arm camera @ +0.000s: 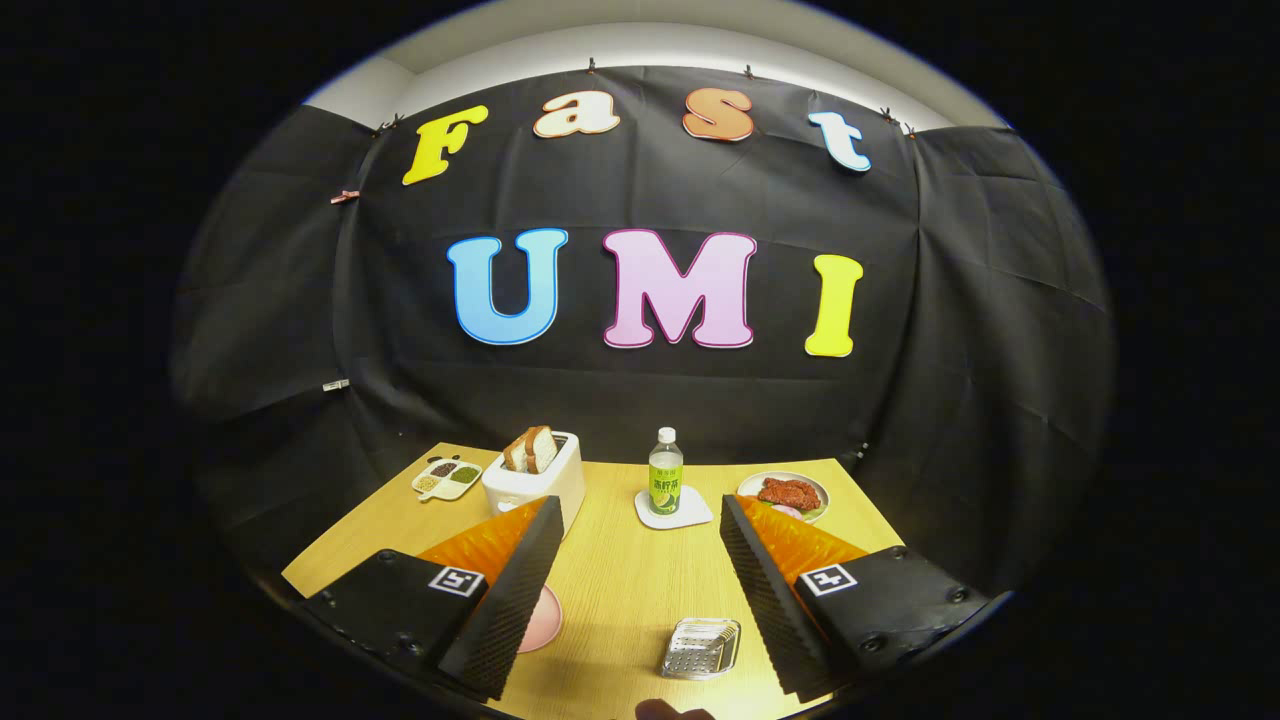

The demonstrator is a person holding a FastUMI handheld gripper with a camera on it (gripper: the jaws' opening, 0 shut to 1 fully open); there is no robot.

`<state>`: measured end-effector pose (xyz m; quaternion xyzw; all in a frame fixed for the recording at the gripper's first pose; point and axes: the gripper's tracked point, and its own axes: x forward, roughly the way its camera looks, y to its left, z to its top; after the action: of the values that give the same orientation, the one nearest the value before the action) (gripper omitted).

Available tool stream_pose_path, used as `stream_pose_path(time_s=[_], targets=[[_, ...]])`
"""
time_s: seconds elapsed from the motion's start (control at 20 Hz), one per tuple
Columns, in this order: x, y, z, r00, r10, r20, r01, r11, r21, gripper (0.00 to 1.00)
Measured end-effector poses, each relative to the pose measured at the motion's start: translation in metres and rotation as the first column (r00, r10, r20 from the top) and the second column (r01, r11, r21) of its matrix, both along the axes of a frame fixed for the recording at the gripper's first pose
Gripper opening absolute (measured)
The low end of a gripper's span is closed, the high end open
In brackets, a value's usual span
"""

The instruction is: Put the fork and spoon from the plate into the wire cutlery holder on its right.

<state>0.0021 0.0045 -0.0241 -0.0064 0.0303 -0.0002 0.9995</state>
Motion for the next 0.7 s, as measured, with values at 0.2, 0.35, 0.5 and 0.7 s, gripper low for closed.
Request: stream_pose_path(time_s=[0.2,0.35,0.5,0.7], targets=[[0.009,0.016,-0.008,0.999,0.021,-0.034,-0.021,1.0,0.005,0.98],[0.019,0.036,-0.024,0.995,0.067,-0.08,-0.066,0.998,0.004,0.98],[0.029,0.058,-0.058,0.975,0.11,-0.193,-0.114,0.993,-0.013,0.99],[0.036,0.089,-0.116,0.916,0.151,-0.372,-0.143,0.989,0.049,0.99]])
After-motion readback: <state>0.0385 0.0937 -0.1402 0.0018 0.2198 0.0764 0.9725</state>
